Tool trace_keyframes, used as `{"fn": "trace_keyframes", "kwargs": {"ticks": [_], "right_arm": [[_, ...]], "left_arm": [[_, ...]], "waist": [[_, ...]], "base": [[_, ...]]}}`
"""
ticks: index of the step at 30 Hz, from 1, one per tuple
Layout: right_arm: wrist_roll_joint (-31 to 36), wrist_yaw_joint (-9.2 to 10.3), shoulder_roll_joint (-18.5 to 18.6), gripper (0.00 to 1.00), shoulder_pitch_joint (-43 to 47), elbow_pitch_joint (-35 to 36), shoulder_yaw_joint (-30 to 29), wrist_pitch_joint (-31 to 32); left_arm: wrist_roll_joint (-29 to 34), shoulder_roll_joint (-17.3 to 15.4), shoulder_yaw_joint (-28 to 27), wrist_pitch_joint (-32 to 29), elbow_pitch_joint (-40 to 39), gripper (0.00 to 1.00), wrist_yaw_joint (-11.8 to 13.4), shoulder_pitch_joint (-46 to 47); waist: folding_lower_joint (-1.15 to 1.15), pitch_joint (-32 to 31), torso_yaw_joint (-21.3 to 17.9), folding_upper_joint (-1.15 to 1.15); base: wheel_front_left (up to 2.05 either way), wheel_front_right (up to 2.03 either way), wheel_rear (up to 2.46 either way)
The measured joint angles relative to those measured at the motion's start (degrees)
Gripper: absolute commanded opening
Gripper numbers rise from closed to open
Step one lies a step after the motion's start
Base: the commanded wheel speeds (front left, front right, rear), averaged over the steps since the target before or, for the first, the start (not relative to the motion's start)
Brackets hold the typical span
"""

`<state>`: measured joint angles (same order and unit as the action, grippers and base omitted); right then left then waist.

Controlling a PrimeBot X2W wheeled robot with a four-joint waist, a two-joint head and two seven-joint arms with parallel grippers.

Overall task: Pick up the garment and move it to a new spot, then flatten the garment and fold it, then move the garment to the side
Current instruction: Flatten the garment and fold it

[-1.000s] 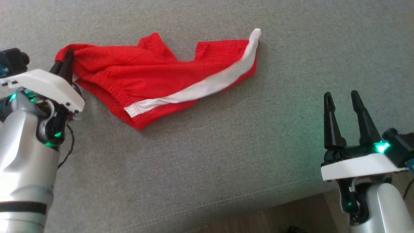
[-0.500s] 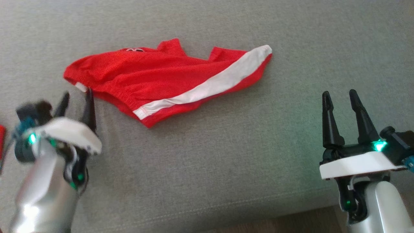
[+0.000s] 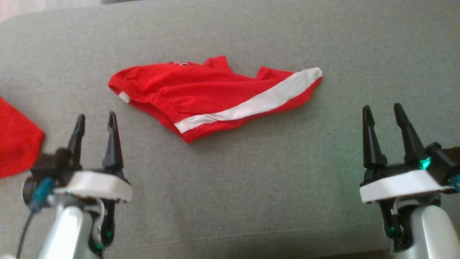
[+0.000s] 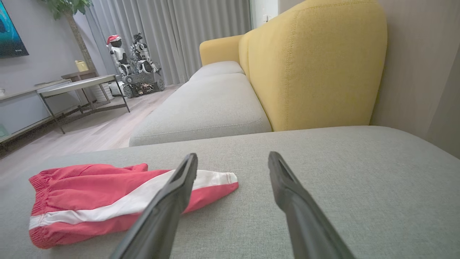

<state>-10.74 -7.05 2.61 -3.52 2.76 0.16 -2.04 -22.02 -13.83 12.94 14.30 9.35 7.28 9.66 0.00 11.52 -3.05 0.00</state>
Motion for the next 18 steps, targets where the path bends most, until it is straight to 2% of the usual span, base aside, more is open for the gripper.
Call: {"fn": "trace_keyframes", "kwargs": {"ticks": [3, 9, 18], "right_arm": [[0.5, 0.00, 0.0, 1.00, 1.1, 0.1, 0.0, 0.6], [1.2, 0.00, 0.0, 1.00, 2.4, 0.0, 0.4, 1.6], [1.2, 0.00, 0.0, 1.00, 4.6, 0.1, 1.2, 2.6]], "left_arm": [[2.2, 0.8, -0.1, 0.0, -4.5, 1.00, 0.9, -4.3], [3.3, 1.4, 1.8, 0.0, -7.3, 1.00, 1.3, -9.9], [3.8, 1.4, 3.0, -1.9, -9.1, 1.00, 1.9, -11.7]], "waist": [[0.00, -1.2, 0.7, 0.00], [0.00, -3.5, 1.4, 0.00], [0.00, -4.9, 1.7, 0.00]], "base": [[0.00, 0.00, 0.00], [0.00, 0.00, 0.00], [0.00, 0.00, 0.00]]}}
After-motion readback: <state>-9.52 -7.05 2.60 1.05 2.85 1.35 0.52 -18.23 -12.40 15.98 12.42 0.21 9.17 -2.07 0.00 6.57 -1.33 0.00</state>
